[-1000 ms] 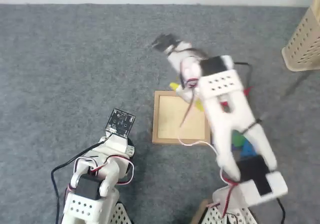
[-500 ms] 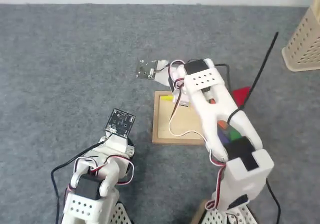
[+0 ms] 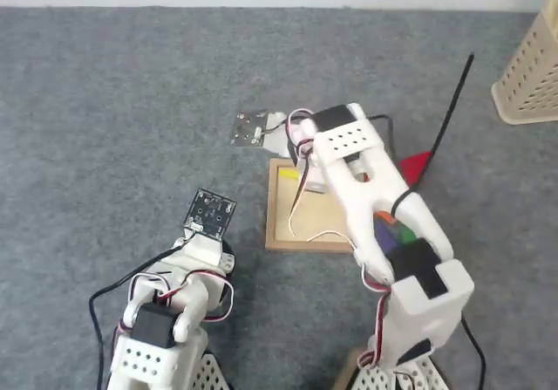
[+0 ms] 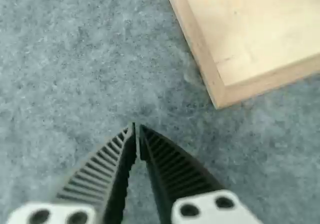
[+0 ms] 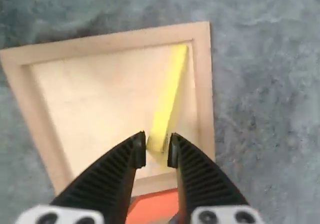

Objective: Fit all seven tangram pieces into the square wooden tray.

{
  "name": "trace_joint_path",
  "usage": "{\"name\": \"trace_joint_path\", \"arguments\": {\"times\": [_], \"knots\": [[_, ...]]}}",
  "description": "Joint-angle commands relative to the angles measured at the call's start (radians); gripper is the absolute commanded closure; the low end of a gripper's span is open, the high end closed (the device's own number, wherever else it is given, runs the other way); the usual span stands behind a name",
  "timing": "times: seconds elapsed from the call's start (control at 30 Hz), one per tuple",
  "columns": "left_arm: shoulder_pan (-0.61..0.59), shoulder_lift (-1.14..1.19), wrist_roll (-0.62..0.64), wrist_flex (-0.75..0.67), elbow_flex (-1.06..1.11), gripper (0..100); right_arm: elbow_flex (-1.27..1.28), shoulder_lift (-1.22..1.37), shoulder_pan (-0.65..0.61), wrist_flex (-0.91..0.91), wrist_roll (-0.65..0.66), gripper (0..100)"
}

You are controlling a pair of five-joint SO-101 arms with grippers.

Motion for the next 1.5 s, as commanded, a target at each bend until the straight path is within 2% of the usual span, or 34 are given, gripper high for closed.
{"name": "trace_joint_path", "arguments": {"times": [0.0, 0.2, 0.27, 0.33, 0.43, 0.57, 0.77, 1.1, 1.27, 1.47], "knots": [[0.000, -0.020, 0.006, 0.006, -0.019, 99, -0.041, -0.107, -0.001, 0.050, -0.052, 91.1], [0.000, -0.020, 0.006, 0.006, -0.019, 99, 0.048, -0.113, -0.001, 0.036, -0.086, 91.2], [0.000, -0.020, 0.006, 0.006, -0.019, 99, 0.080, -0.116, 0.004, 0.002, -0.172, 92.4], [0.000, -0.020, 0.006, 0.006, -0.019, 99, 0.103, -0.116, 0.022, -0.041, -0.299, 99.0], [0.000, -0.020, 0.006, 0.006, -0.019, 99, 0.149, -0.117, 0.051, -0.110, -0.470, 99.1], [0.000, -0.020, 0.006, 0.006, -0.019, 99, 0.226, -0.093, 0.074, -0.257, -0.575, 99.2], [0.000, -0.020, 0.006, 0.006, -0.019, 99, 0.233, 0.002, 0.122, -0.306, -0.586, 99.2], [0.000, -0.020, 0.006, 0.006, -0.019, 99, 0.071, 0.139, 0.214, -0.300, -0.589, 99.2], [0.000, -0.020, 0.006, 0.006, -0.019, 99, 0.051, 0.102, 0.213, -0.297, -0.595, 99.2], [0.000, -0.020, 0.006, 0.006, -0.019, 99, 0.176, -0.073, 0.162, -0.320, -0.624, 99.2]]}}
